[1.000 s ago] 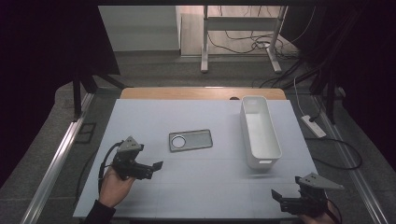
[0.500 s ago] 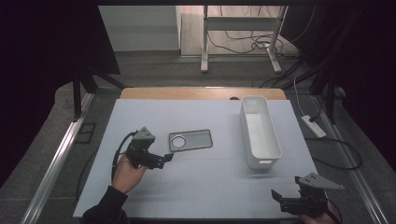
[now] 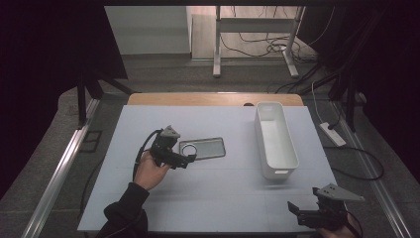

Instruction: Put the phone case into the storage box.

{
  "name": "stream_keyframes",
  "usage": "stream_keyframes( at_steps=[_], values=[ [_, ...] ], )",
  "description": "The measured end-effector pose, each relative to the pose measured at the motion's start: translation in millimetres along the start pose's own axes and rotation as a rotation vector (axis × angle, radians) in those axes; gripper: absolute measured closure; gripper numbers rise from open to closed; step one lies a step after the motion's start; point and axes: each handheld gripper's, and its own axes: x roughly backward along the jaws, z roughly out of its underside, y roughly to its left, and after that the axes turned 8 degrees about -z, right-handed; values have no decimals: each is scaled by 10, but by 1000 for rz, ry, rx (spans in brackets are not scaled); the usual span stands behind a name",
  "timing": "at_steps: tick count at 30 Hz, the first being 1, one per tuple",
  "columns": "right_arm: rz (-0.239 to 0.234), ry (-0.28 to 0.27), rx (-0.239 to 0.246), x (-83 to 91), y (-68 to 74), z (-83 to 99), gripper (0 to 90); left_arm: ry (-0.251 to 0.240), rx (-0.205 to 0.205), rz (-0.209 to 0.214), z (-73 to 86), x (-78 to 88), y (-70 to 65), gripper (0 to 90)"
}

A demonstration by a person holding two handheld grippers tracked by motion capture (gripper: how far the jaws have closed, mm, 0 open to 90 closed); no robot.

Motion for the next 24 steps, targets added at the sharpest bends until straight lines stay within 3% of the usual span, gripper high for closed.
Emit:
stream_keyframes(
  at_steps=[8,15,24],
  values=[
    [-3,4,3,-1,0,0,0,9,-11,28,-160,-167,-22,0],
    [-5,6,5,-2,2,0,0,22,-25,14,-287,-275,-70,0],
    [-8,8,7,-3,2,0,0,22,-46,52,-439,-422,-88,0]
  ],
)
